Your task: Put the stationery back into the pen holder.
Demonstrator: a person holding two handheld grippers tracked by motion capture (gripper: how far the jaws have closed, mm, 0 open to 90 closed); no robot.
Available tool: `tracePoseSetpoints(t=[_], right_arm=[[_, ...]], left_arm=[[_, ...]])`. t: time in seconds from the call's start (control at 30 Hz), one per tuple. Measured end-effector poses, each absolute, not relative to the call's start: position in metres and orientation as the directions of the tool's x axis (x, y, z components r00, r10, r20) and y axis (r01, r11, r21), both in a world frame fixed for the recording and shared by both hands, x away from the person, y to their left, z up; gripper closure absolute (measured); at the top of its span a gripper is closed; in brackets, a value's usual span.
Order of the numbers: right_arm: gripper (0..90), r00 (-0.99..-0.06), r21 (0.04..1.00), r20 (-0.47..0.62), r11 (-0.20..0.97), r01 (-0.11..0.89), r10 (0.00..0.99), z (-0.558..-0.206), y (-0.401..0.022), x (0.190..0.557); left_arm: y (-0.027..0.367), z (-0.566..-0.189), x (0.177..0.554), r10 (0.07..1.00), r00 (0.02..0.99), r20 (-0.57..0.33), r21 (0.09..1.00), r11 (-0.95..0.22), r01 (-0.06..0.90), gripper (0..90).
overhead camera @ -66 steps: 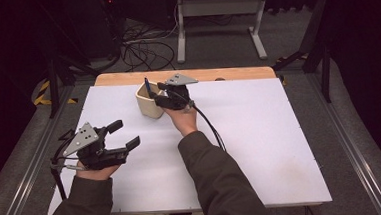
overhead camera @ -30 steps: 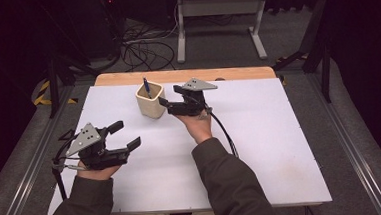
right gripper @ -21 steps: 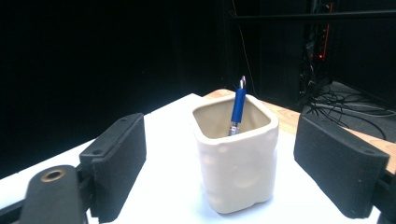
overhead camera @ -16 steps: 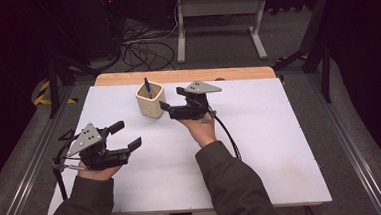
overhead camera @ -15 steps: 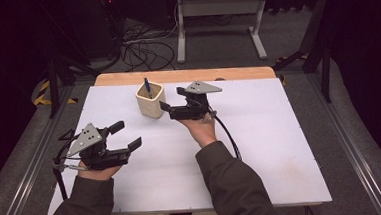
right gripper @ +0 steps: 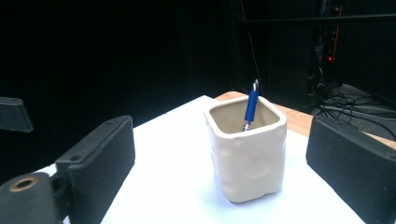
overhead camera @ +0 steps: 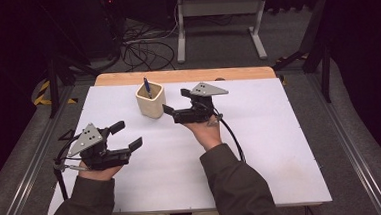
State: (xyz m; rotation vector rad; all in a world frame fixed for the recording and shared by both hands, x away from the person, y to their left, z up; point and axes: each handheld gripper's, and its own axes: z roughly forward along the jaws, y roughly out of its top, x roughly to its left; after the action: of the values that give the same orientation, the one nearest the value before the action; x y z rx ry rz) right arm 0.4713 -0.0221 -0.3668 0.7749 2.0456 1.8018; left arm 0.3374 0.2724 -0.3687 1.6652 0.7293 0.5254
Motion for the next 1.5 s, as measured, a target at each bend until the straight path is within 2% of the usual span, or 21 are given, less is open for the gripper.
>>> tracePoseSetpoints(t=[0.9,1.5], right_arm=[[4.1,-0.812,0.984,0.121,0.04,0.175,0.571,-0.365,-0.059,0.446],[2.1,-0.786,0.986,0.11,0.033,0.164,0.608,-0.367,-0.099,0.425]], left_arm=[[0.272,-0.368,0.337,0.711,0.702,-0.045,0.977,-0.117,0.181,15.9],[0.271,-0.367,0.336,0.717,0.696,-0.041,0.978,-0.115,0.177,11.2]])
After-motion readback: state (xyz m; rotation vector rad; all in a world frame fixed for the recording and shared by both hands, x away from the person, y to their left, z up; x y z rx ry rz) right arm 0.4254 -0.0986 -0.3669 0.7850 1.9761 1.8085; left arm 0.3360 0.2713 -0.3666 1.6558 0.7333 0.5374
